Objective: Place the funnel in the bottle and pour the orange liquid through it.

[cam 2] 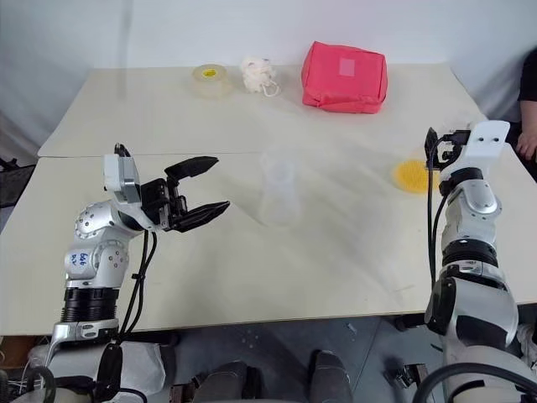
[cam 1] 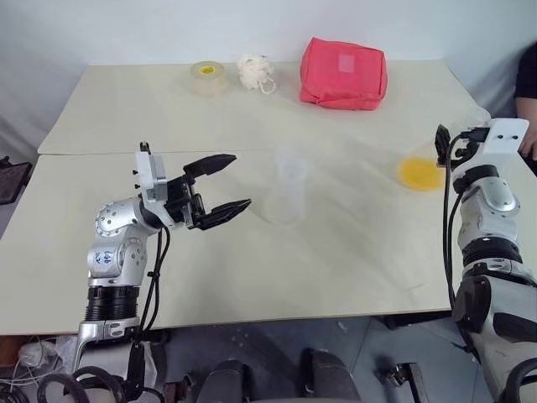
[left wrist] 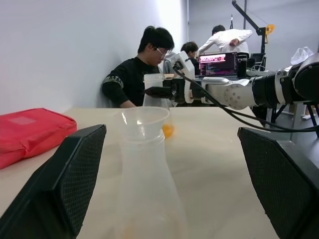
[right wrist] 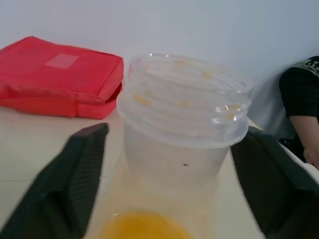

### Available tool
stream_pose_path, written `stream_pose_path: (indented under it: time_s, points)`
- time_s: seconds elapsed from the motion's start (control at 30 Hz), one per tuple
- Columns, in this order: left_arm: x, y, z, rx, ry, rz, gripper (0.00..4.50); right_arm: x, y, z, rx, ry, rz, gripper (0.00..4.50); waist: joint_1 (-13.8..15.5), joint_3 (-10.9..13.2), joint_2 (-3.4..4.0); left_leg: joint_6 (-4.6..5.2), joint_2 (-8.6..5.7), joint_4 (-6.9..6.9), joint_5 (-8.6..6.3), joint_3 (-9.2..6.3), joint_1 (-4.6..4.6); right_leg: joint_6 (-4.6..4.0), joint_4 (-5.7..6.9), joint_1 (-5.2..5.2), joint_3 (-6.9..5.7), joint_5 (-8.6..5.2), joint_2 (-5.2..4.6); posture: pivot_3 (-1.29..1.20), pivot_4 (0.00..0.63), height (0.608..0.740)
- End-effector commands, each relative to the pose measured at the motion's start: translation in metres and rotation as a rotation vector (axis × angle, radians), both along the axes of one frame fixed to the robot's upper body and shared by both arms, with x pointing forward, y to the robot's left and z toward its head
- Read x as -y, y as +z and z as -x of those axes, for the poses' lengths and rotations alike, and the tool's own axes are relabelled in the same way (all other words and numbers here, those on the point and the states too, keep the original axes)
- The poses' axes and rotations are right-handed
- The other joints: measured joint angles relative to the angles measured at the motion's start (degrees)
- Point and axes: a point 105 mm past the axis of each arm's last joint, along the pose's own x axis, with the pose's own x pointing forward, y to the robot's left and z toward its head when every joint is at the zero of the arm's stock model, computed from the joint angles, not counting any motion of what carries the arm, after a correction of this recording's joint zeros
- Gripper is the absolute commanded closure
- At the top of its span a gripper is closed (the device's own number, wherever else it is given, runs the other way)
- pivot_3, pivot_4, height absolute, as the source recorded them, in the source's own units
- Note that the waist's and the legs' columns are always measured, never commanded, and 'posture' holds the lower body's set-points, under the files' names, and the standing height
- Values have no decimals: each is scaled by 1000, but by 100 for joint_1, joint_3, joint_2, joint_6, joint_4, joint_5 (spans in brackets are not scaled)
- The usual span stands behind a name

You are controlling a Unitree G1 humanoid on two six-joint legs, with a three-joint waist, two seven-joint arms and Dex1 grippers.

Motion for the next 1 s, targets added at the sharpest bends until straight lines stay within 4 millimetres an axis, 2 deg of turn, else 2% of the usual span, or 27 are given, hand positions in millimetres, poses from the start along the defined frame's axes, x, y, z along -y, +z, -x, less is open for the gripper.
stream_pose_path:
  time_s: [0.03,0.13,0.3,0.47,0.57,0.63,0.77,1.0]
  points:
    - [-5,9,4,44,7,12,0,-2,22,7,102,26,20,1965,-1,0,0,0,0,0,0,-1,0,0,-1,0,0,0,0,0,150,740]
    - [-7,8,1,41,10,11,0,-12,27,11,131,67,53,2054,-1,0,1,0,0,-1,0,-7,0,0,-1,0,0,0,0,0,150,740]
    - [-10,0,-7,32,-3,-18,0,-51,54,32,209,151,189,2054,5,3,7,0,0,0,0,-19,-4,0,1,-9,1,0,0,0,150,740]
    - [-12,-1,-17,35,-23,-19,0,-110,68,55,221,223,461,2054,16,4,9,0,-3,4,0,-20,-7,0,7,-14,0,0,0,0,150,740]
    - [-9,-2,-22,42,-50,-25,0,-139,76,63,246,247,525,2054,19,4,9,0,-10,3,0,-19,-6,0,7,-14,-1,0,2,0,150,740]
    - [-7,-1,-23,45,-73,-17,0,-157,77,67,261,255,605,2054,24,4,9,0,-15,4,0,-18,-6,0,8,-14,-2,0,1,0,150,740]
    - [-4,-2,-22,45,-134,-38,0,-190,65,76,289,292,871,2054,22,4,9,0,-23,2,0,-19,-7,0,7,-14,-2,0,1,0,150,740]
    - [-4,4,-24,63,-157,-19,0,-218,67,82,406,275,1114,2054,6,4,9,0,-25,2,0,-14,-8,0,5,-17,-5,0,2,0,150,740]
